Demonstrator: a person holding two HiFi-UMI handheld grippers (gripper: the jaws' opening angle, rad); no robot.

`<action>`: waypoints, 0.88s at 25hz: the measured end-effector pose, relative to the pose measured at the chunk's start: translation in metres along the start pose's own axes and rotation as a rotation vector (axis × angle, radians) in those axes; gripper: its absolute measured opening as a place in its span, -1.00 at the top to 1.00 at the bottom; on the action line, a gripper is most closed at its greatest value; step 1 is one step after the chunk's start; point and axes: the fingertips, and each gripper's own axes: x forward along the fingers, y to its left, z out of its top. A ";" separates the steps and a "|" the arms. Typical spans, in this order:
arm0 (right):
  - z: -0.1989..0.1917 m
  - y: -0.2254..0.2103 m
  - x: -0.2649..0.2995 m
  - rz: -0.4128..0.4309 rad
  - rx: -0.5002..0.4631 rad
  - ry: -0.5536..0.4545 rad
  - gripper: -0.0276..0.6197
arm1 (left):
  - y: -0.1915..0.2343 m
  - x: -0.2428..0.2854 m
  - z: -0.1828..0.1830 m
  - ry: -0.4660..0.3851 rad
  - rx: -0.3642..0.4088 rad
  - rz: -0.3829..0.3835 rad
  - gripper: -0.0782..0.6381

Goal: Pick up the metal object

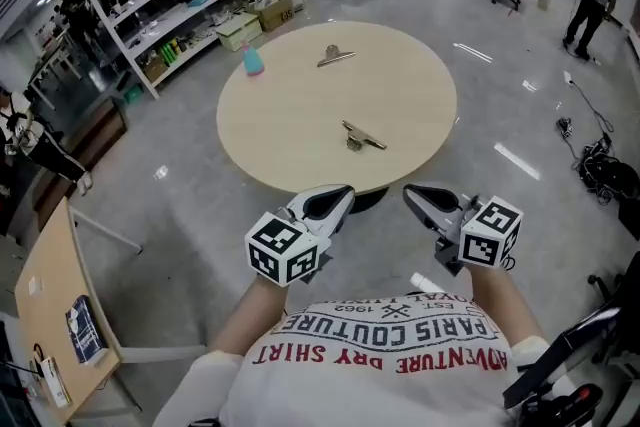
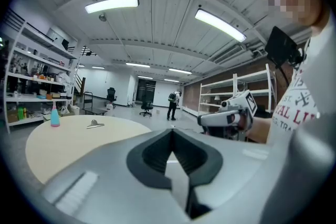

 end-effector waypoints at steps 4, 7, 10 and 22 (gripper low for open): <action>0.005 -0.024 0.025 0.020 -0.018 0.007 0.91 | 0.028 0.019 -0.002 0.012 0.002 0.016 0.77; 0.013 -0.046 0.039 0.028 -0.018 -0.003 0.91 | 0.045 0.035 0.003 0.014 0.011 0.020 0.77; 0.009 -0.075 0.054 0.035 0.001 0.010 0.91 | 0.065 0.056 0.000 0.025 0.001 0.030 0.77; -0.006 -0.178 0.089 0.017 0.103 0.061 0.91 | 0.146 0.137 -0.040 0.153 -0.045 0.087 0.55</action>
